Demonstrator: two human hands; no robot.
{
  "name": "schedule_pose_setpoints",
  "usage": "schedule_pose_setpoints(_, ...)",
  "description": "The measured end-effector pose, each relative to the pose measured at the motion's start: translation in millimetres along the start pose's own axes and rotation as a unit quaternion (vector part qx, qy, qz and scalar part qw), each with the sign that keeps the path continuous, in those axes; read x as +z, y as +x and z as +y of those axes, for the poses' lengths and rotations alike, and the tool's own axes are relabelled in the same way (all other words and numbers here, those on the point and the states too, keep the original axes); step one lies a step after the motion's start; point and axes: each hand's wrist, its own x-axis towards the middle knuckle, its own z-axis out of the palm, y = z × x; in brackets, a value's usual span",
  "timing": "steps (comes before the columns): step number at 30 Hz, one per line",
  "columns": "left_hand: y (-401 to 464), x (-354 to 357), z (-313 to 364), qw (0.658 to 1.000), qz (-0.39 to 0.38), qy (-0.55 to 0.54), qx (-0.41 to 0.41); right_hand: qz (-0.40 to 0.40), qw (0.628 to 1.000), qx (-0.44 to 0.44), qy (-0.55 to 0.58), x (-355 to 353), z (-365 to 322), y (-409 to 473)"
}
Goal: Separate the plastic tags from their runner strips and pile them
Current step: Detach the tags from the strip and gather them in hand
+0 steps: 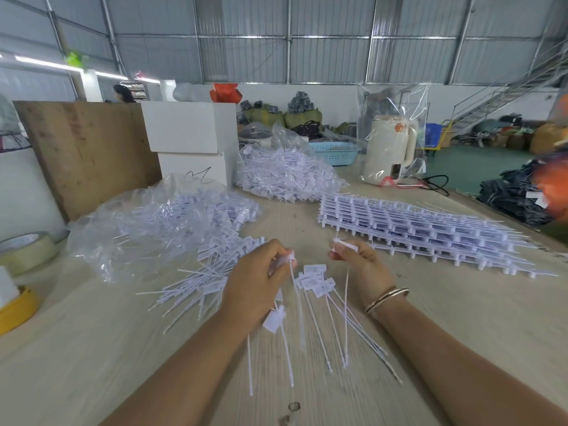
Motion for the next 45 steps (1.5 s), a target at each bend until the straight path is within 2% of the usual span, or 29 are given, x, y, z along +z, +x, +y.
schedule_pose_setpoints(2,1,-1,-3,0.999,0.006,0.04,0.01,-0.032,0.982,-0.034,-0.181,1,7,1)
schedule_pose_setpoints(4,1,-1,-2,0.996,0.002,0.079,0.029,-0.074,0.928,-0.064,-0.36,4,13,0)
schedule_pose_setpoints(6,0,2,0,0.994,-0.017,0.098,0.047,-0.085,0.894,-0.079,-0.433,6,16,1)
schedule_pose_setpoints(9,-2,6,3,0.994,-0.038,0.098,0.042,-0.074,0.882,-0.067,-0.46,6,16,0)
schedule_pose_setpoints(12,-2,8,5,0.995,-0.038,0.089,0.037,-0.089,0.879,-0.116,-0.453,11,10,-6)
schedule_pose_setpoints(16,-3,10,8,0.992,-0.06,0.095,0.059,-0.152,0.87,-0.147,-0.445,18,7,-14)
schedule_pose_setpoints(19,-4,8,9,0.989,-0.068,0.114,0.067,-0.158,0.906,-0.137,-0.367,13,8,-10)
schedule_pose_setpoints(23,-3,3,8,0.984,-0.07,0.158,0.03,-0.102,0.951,-0.101,-0.276,4,8,-2)
schedule_pose_setpoints(26,-1,1,5,0.976,-0.064,0.207,0.03,-0.084,0.963,-0.055,-0.251,2,8,0)
schedule_pose_setpoints(28,-1,1,3,0.973,-0.058,0.222,0.031,-0.1,0.966,-0.045,-0.233,3,7,-1)
schedule_pose_setpoints(32,-1,2,0,0.968,-0.056,0.238,0.05,-0.155,0.962,-0.027,-0.223,10,6,-5)
schedule_pose_setpoints(40,1,4,4,0.968,-0.061,0.226,0.092,-0.179,0.951,-0.049,-0.246,9,4,-7)
schedule_pose_setpoints(45,2,1,2,0.978,-0.056,0.179,0.087,-0.174,0.942,-0.083,-0.276,9,3,-8)
